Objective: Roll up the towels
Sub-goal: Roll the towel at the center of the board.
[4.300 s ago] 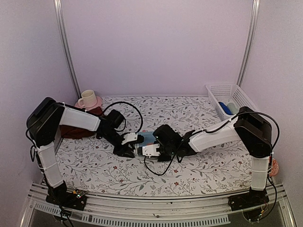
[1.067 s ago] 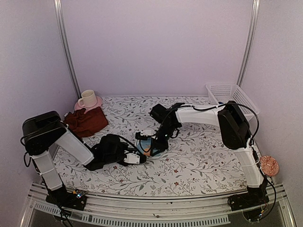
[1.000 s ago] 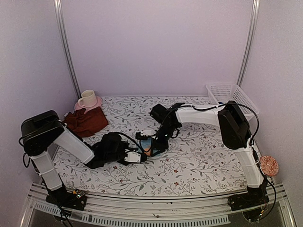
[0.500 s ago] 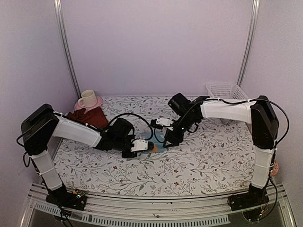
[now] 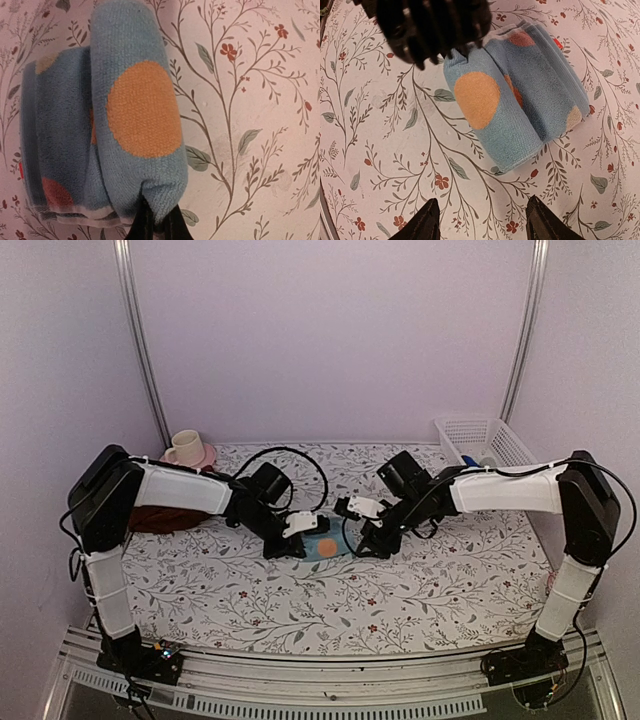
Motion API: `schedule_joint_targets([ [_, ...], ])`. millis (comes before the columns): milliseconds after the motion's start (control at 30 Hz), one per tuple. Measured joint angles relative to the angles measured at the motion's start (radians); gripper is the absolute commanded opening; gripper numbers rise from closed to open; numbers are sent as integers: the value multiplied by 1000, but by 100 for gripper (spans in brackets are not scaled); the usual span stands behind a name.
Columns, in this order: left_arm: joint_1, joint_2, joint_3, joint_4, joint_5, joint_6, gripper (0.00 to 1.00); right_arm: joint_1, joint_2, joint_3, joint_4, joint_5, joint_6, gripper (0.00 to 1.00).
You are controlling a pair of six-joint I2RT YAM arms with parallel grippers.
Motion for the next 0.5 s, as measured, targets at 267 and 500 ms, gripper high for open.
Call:
schedule_joint_targets([
  [267,66,117,167,-187,169,-6,0,74,-98,-218,280,81,-167,65],
  [500,104,168,231,-277,264,-4,0,166,-30,-209,446,222,-324,65],
])
